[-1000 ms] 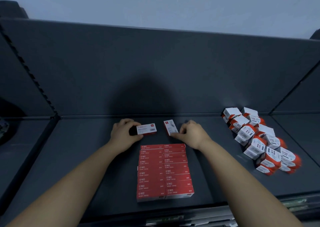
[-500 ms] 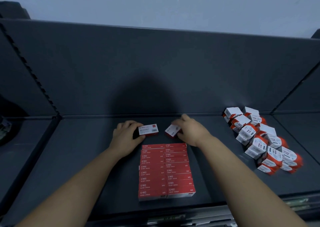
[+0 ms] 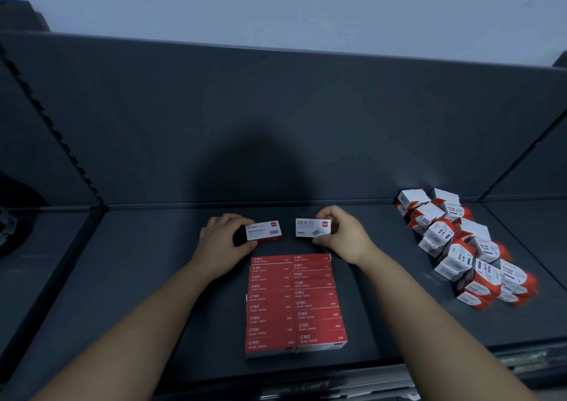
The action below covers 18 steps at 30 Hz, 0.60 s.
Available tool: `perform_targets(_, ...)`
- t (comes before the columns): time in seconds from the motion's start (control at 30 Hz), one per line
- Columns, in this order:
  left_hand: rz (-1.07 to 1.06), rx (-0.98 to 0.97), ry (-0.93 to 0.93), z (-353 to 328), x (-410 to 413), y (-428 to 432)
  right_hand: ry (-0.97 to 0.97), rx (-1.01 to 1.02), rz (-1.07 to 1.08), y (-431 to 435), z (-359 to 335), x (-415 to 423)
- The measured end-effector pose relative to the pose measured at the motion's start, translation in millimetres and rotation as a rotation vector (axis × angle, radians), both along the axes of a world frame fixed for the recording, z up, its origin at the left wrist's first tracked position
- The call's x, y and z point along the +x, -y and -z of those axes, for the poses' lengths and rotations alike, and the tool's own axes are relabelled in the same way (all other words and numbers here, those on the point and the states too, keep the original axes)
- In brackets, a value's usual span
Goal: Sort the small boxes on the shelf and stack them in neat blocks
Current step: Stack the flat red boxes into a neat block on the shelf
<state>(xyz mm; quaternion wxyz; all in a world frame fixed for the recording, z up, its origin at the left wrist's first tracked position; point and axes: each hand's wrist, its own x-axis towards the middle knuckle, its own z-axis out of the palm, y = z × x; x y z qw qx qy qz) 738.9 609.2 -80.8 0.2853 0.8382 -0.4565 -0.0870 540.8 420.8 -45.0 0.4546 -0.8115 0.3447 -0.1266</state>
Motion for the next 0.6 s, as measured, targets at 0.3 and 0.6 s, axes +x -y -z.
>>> perform_targets(0.3, 0.000, -0.019, -0.039, -1.2, 0.9, -1.0, 0.282, 0.408, 0.083, -4.7, 9.0, 0.8)
perform_targets(0.6, 0.031, -0.112, -0.192, -3.8, 3.2, -6.9, 0.305, 0.335, 0.195, -11.1, 15.4, 0.9)
